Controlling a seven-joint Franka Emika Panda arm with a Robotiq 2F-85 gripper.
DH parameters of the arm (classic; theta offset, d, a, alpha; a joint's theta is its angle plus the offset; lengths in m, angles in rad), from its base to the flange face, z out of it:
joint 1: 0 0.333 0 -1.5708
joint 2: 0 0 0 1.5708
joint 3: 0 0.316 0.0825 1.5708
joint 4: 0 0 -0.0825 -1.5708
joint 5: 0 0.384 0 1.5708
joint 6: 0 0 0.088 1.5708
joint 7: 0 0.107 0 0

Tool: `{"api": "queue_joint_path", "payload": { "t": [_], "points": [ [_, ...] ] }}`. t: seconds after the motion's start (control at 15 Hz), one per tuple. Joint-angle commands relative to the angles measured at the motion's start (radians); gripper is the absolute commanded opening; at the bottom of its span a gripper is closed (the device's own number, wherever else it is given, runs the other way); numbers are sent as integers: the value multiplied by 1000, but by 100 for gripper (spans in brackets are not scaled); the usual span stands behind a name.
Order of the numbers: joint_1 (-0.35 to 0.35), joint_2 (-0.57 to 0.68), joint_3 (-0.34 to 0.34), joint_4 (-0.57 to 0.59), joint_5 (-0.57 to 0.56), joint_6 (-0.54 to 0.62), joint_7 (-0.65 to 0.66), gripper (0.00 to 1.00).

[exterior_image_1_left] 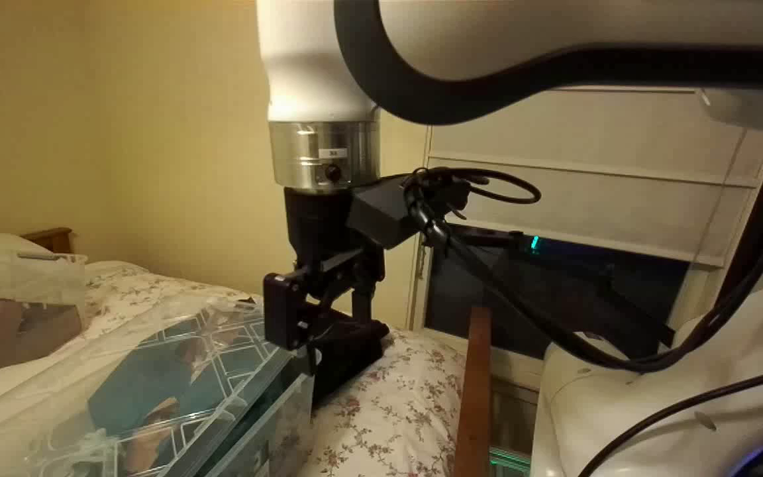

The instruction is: Put the black bag on the clear container

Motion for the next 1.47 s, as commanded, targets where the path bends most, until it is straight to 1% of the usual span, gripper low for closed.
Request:
{"api": "queue_joint_path", "payload": {
  "t": [0.0, 0.2, 0.33, 0.4, 0.53, 0.73, 0.93, 1.13, 1.4],
  "points": [
    [-1, 1, 0, 3, 0, -2, 0, 100],
    [-1, 1, 0, 3, 0, -2, 0, 100],
    [-35, 38, -13, 21, 20, 41, 49, 100],
    [-59, 66, -36, 37, 42, 66, 81, 100],
    [-101, 116, -81, 58, 38, 123, 92, 100],
    [-184, 207, -172, 76, 17, 231, 95, 100],
    [-248, 306, -265, 74, 35, 362, 101, 100],
    [-299, 402, -340, 51, 43, 502, 125, 100],
    [-342, 554, -424, 47, 82, 673, 169, 100]
  ]
}}
